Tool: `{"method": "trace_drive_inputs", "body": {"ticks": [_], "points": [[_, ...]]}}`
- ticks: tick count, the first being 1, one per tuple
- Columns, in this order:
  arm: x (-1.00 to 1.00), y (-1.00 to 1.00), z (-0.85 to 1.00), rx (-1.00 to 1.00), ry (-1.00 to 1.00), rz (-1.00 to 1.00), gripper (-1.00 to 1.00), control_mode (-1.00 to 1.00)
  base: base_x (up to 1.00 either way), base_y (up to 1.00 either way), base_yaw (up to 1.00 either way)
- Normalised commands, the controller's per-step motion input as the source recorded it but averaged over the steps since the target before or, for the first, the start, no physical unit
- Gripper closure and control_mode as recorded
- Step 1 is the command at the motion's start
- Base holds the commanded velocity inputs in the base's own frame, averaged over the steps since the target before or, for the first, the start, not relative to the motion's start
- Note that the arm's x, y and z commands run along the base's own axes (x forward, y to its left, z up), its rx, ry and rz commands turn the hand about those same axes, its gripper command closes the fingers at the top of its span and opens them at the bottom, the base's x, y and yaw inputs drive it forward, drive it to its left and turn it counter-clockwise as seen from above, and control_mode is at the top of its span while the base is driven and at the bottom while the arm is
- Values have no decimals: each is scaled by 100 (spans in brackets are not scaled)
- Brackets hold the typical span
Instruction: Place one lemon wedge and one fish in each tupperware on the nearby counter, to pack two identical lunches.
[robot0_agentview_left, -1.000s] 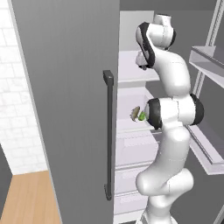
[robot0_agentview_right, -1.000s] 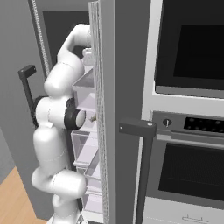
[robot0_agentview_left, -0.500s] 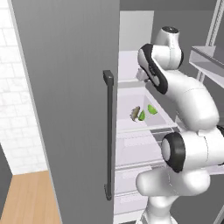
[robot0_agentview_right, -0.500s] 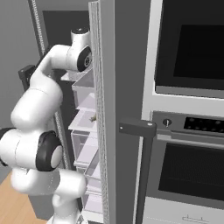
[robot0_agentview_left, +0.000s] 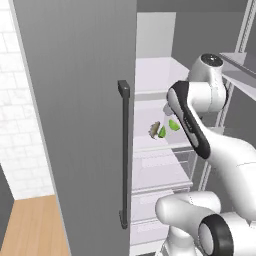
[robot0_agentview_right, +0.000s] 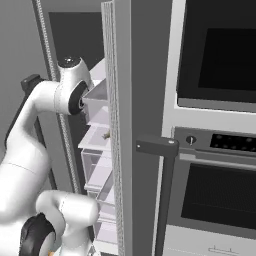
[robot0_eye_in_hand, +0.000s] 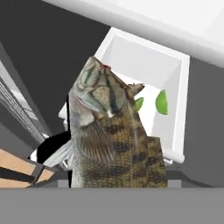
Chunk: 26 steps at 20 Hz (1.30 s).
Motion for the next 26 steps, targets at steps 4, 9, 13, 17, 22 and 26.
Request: {"method": "trace_drive_inputs", "body": {"ticks": [4,9,13,17,22,26], "points": [[-100,0,-17,0,0,-4,100,-100,0,0,0],[0,0,0,0,0,0,100,100,-100,-1,0],[0,0,0,0,0,0,100,100,-100,-41,-9],[0,0,0,0,0,0,100,100,-100,-83,-21],[0,0,0,0,0,0,100,100,-72,-91,-34],[0,0,0,0,0,0,100,100,-4,-92,-48]]}}
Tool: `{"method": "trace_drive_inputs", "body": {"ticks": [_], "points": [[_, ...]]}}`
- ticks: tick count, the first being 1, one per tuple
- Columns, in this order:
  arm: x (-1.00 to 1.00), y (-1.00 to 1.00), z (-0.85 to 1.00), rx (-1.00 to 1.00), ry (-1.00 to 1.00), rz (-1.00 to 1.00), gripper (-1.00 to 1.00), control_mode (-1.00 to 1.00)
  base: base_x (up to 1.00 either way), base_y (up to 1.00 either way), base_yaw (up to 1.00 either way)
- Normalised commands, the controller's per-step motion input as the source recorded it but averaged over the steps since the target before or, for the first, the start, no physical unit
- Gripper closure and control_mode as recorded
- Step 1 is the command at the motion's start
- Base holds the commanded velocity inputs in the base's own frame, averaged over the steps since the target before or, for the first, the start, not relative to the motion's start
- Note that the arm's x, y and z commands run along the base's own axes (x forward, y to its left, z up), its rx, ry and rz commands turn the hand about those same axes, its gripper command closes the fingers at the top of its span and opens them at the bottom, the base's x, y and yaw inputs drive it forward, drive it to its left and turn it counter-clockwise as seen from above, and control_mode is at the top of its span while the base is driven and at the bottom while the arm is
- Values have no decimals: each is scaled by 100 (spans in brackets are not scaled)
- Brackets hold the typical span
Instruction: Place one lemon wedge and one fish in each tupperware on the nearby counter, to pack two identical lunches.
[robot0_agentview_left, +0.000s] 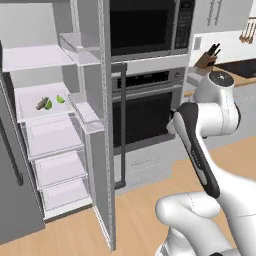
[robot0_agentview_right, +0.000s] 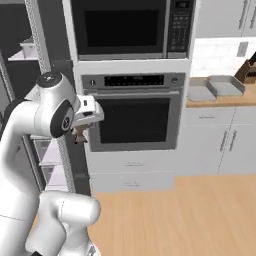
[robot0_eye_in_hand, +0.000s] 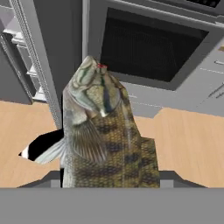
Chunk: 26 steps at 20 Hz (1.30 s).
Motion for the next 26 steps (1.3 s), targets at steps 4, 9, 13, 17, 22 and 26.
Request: {"method": "trace_drive_inputs", "body": {"ticks": [4,9,13,17,22,26], "points": [[0,0,0,0,0,0,100,100,45,-100,-43],[0,0,0,0,0,0,100,100,99,-99,-31],[0,0,0,0,0,0,100,100,100,-96,-21],[0,0,0,0,0,0,100,100,100,-75,-1],[0,0,0,0,0,0,100,100,100,-52,17],[0,0,0,0,0,0,100,100,100,-37,35]]}}
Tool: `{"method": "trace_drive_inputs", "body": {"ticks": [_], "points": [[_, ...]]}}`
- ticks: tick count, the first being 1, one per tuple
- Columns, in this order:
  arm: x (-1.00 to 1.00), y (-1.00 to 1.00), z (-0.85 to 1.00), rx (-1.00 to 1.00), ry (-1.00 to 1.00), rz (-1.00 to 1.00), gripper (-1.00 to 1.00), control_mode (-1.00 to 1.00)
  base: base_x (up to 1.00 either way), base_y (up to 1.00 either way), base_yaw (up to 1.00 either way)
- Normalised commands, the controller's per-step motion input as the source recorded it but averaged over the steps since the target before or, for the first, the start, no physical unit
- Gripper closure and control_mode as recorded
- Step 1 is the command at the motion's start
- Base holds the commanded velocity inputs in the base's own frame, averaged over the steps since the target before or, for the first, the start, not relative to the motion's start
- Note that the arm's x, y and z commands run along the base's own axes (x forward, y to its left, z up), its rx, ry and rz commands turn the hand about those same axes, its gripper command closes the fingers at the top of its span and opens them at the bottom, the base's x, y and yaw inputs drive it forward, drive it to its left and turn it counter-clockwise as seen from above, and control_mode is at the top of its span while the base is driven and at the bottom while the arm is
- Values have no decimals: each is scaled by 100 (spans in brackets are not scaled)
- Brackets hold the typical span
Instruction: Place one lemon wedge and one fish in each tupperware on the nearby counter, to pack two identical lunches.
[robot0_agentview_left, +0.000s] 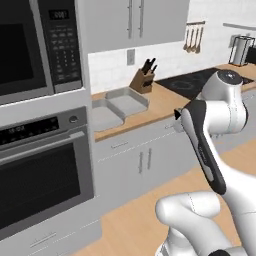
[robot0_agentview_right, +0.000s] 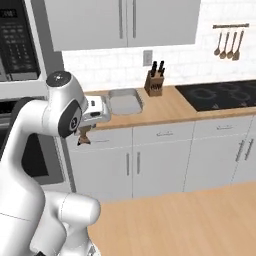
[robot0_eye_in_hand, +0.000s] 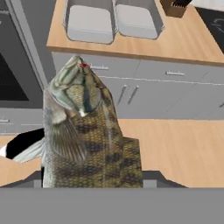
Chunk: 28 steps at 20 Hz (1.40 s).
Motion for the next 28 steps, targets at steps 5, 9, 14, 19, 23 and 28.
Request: {"method": "trace_drive_inputs", "body": {"ticks": [5,9,14,19,23,28], "points": [[0,0,0,0,0,0,100,100,100,-17,41],[0,0,0,0,0,0,100,100,100,-69,28],[0,0,0,0,0,0,100,100,100,-74,19],[0,0,0,0,0,0,100,100,100,-5,18],[10,0,-16,0,0,2,100,-100,61,0,11],[16,-5,-69,0,0,2,100,-100,0,0,0]]}}
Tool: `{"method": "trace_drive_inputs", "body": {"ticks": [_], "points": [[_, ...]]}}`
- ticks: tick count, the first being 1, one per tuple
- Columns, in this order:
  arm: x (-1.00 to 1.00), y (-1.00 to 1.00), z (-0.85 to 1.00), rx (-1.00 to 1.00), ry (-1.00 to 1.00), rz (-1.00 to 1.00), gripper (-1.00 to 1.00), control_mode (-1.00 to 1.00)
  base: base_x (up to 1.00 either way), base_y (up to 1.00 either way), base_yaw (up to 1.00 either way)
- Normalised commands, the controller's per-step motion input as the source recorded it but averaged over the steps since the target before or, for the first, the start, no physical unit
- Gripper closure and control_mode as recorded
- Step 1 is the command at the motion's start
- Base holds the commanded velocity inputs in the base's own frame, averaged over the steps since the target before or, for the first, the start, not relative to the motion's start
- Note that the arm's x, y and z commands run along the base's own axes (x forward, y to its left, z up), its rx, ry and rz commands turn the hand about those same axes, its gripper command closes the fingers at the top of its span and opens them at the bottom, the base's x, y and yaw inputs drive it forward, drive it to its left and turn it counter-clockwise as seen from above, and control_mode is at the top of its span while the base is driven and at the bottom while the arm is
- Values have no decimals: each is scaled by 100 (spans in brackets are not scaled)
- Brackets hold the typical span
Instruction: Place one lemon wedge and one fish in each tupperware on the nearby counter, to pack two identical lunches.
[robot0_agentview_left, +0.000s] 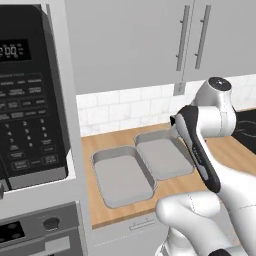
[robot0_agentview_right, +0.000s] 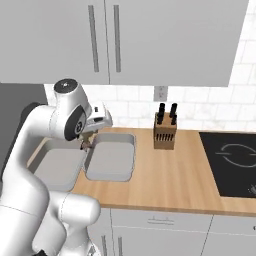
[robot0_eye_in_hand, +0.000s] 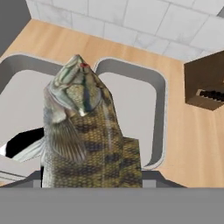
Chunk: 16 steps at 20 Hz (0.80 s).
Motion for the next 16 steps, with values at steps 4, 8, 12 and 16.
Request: {"method": "trace_drive_inputs", "body": {"ticks": [4,8,12,16], "points": [[23,0,-83,0,0,0,100,-100,0,0,0],[45,4,-73,0,2,0,100,-100,0,0,0],[58,0,-40,2,14,1,100,-100,0,0,0],[59,0,-23,4,16,2,100,-100,0,0,0]]}}
